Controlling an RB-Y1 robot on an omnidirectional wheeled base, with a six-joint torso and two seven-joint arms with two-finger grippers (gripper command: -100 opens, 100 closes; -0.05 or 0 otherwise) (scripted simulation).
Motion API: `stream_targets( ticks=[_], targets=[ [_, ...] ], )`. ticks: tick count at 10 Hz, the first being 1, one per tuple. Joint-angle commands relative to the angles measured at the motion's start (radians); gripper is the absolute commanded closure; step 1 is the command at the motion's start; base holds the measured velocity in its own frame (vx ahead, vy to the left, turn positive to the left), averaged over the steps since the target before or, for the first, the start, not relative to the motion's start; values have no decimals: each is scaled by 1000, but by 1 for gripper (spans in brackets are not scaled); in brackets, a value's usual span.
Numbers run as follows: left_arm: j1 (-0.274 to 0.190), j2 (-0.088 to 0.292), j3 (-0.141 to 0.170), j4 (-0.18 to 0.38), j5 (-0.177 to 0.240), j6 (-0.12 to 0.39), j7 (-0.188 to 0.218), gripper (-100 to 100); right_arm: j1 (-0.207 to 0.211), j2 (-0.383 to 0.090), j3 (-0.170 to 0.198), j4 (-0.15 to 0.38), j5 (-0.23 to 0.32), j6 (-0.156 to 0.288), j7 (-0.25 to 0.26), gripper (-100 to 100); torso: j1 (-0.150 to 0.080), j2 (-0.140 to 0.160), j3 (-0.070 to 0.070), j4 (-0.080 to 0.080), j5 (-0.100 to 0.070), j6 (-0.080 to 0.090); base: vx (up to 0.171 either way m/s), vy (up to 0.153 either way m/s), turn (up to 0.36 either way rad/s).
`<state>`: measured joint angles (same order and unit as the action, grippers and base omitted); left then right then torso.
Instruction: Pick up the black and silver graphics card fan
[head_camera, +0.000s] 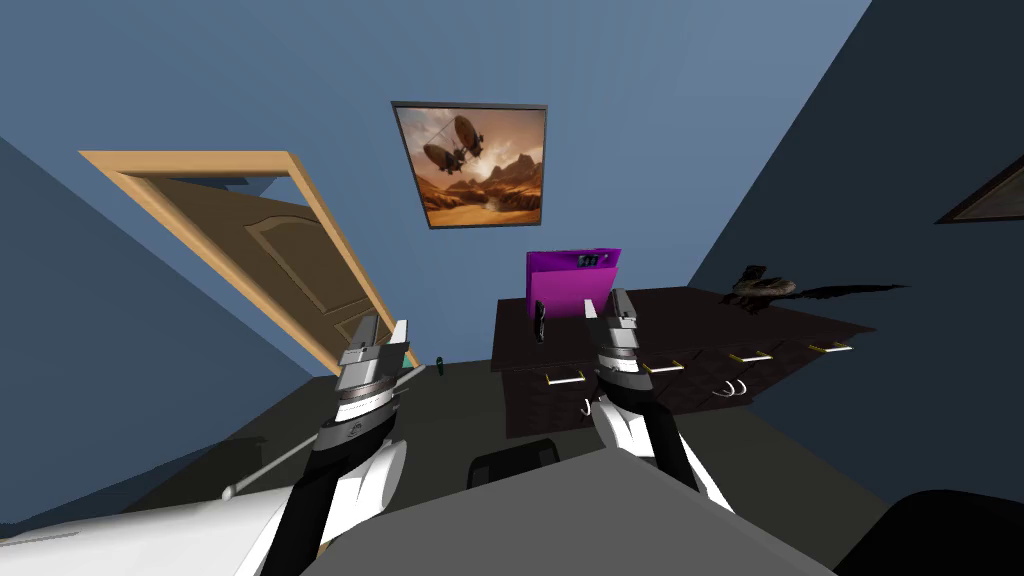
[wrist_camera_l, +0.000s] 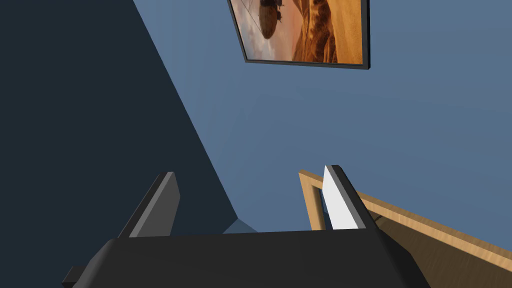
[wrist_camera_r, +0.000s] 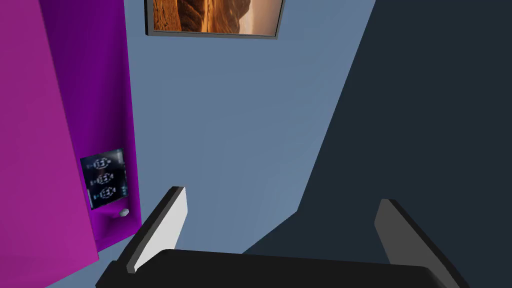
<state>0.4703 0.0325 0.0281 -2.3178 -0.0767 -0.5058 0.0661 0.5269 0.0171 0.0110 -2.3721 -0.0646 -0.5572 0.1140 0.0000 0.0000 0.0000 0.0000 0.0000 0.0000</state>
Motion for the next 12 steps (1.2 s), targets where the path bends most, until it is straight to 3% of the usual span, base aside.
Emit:
stream_targets(
  ticks=[1, 6, 12],
  targets=[
    [0, 0, 0, 0, 0, 0, 0, 0, -3, -33, 1, 8, -1, 4, 2, -100, 0, 0, 0, 0, 0, 0, -12, 0, -6],
    [0, 0, 0, 0, 0, 0, 0, 0, -17, -121, -4, 51, 3, 24, 18, -100, 1, 1, 1, 0, 0, 0, -19, 10, 2],
    [0, 0, 0, 0, 0, 0, 0, 0, -59, -232, -43, 191, 53, 94, 77, -100, 4, 1, 1, 0, 1, 0, -21, 52, 34]
  ],
)
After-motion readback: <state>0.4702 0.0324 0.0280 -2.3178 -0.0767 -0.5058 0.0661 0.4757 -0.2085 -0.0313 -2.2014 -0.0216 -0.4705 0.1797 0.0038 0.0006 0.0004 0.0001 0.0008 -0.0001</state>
